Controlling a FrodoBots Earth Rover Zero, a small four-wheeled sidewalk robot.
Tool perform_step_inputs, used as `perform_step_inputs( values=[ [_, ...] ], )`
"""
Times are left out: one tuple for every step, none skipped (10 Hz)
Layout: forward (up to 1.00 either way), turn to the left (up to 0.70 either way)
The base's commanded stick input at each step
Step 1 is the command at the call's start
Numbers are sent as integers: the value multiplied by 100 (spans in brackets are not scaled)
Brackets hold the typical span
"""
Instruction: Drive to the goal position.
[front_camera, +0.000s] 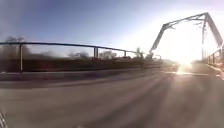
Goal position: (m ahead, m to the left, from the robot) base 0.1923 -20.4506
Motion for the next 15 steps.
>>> perform_step_inputs(
  values=[
    [0, -70],
    [0, -70],
    [0, -70],
    [0, -70],
    [0, -70],
    [0, -70],
    [0, -70],
    [0, -70],
    [0, -70],
    [0, -70],
    [0, -70],
    [36, -34],
    [45, -6],
    [45, 0],
    [45, 0]
  ],
)
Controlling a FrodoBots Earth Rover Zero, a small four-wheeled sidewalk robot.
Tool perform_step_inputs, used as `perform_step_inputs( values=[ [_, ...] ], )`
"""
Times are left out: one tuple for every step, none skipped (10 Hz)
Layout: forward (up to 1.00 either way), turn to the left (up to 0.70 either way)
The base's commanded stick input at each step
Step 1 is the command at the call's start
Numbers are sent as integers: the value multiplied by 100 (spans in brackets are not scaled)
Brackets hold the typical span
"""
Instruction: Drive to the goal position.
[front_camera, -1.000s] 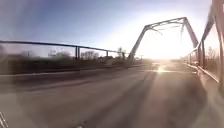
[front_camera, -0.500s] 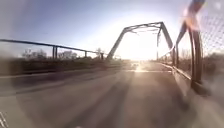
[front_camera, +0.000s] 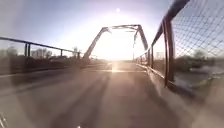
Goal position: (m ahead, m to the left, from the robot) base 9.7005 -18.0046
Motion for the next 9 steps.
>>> perform_step_inputs(
  values=[
    [63, 0],
    [70, 0],
    [70, 0],
    [70, 0],
    [70, 0],
    [70, 0],
    [70, 0],
    [70, 0],
    [70, 0]
  ],
)
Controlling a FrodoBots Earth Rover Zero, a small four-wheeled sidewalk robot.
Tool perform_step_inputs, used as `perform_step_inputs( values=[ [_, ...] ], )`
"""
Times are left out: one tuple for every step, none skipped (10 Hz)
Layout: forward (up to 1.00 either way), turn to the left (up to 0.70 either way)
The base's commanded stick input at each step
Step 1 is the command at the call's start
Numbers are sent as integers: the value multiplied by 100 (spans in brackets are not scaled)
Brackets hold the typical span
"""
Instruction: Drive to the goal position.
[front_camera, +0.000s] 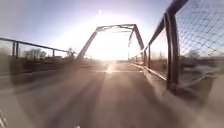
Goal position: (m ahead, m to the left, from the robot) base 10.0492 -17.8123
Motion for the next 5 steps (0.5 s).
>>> perform_step_inputs(
  values=[
    [70, 0],
    [70, 0],
    [70, 0],
    [70, 0],
    [70, 0]
  ],
)
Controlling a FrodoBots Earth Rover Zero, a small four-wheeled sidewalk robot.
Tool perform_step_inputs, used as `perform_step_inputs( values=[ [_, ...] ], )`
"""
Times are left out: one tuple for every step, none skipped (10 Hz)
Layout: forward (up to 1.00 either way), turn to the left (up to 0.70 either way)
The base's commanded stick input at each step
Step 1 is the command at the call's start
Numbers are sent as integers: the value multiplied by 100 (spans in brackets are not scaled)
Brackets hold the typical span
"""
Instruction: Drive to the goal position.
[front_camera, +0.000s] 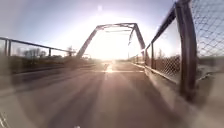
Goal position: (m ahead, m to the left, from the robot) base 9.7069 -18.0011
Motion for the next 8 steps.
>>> perform_step_inputs(
  values=[
    [70, 0],
    [70, 0],
    [70, 0],
    [70, 0],
    [70, 0],
    [70, 0],
    [70, -14],
    [70, -14]
  ],
)
